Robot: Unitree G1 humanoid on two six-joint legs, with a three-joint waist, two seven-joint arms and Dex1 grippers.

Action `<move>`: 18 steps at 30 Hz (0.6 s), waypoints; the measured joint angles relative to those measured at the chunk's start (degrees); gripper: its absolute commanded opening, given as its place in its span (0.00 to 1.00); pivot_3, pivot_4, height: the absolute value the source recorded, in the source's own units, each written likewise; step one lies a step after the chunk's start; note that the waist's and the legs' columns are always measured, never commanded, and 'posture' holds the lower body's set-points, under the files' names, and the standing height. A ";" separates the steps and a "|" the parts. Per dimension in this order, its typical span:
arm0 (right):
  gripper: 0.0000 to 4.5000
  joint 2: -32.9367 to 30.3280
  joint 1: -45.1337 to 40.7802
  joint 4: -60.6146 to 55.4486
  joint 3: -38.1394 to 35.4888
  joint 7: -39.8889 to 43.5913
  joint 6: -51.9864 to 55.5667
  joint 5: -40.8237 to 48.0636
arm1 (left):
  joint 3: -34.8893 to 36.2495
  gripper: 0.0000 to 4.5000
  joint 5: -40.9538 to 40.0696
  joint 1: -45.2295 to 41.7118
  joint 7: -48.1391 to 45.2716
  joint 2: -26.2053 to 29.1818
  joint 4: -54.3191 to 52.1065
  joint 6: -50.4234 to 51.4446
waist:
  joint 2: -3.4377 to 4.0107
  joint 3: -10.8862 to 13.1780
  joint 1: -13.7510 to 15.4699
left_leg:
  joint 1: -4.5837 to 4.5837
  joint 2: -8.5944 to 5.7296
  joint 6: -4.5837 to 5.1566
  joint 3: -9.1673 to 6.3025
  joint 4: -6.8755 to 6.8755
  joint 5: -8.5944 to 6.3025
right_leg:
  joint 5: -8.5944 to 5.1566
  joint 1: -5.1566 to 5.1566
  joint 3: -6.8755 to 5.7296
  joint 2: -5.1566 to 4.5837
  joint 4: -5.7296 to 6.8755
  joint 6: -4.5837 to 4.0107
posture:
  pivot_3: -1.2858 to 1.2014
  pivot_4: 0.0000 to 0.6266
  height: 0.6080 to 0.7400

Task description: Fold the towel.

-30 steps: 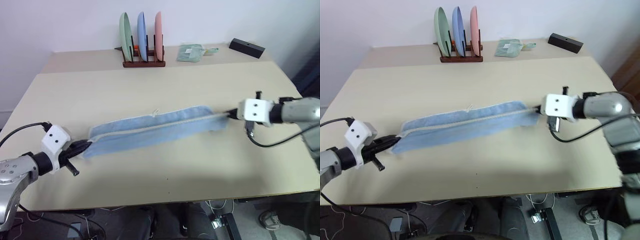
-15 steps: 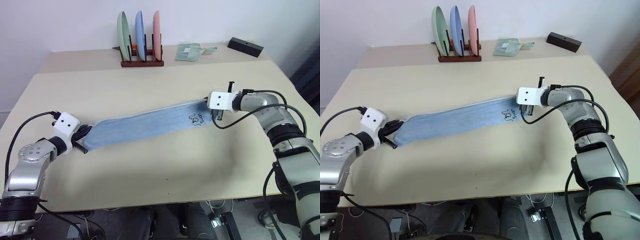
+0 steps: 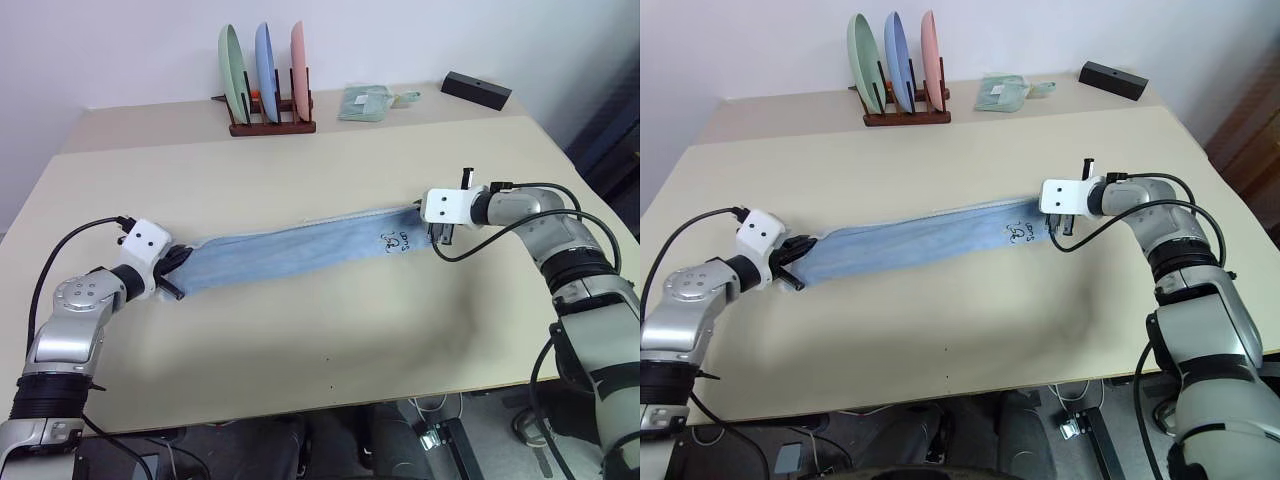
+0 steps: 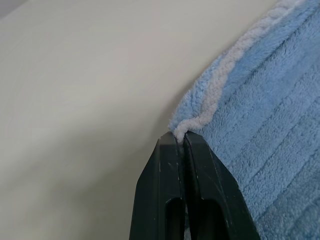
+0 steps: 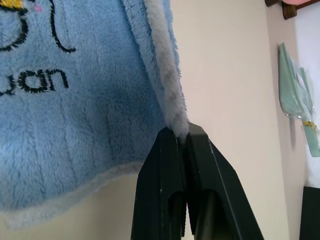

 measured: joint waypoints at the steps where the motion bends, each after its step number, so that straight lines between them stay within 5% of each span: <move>1: 0.01 -1.27 1.35 -2.29 -1.08 2.31 0.15 1.76 | 0.58 0.00 -1.40 1.94 -1.69 1.08 -2.35 0.97 | 0.00 0.00 0.02 | -0.02 0.00 0.00 0.00 -0.02 0.00 | 0.00 -0.01 0.00 -0.01 -0.01 0.00 | 0.52 0.24 1.00; 10: 0.01 -11.00 13.75 -23.92 -5.97 23.01 14.03 15.77 | 12.82 0.00 -15.92 21.33 -15.03 8.58 -22.65 12.83 | 0.07 0.00 0.32 | -0.09 0.01 0.00 -0.02 0.08 0.00 | 0.01 -0.01 0.01 -0.02 0.01 -0.01 | 0.52 0.24 1.00; 14: 0.01 -9.62 12.83 -24.55 -5.96 22.39 15.75 15.75 | 12.99 0.00 -14.53 19.02 -12.78 8.62 -20.60 12.82 | 0.07 -0.01 0.61 | 0.18 0.03 -0.02 -0.02 0.03 0.00 | 0.00 0.23 0.00 -0.01 0.03 -0.02 | 0.52 0.24 1.00; 18: 0.01 -2.57 6.73 -15.51 -3.25 15.79 12.51 10.74 | 6.01 0.00 -5.76 7.26 -4.99 6.09 -8.07 6.74 | 0.06 -0.02 0.74 | 0.29 0.01 -0.02 0.01 -0.02 0.00 | 0.00 0.28 0.01 -0.01 0.03 -0.03 | 0.52 0.24 1.00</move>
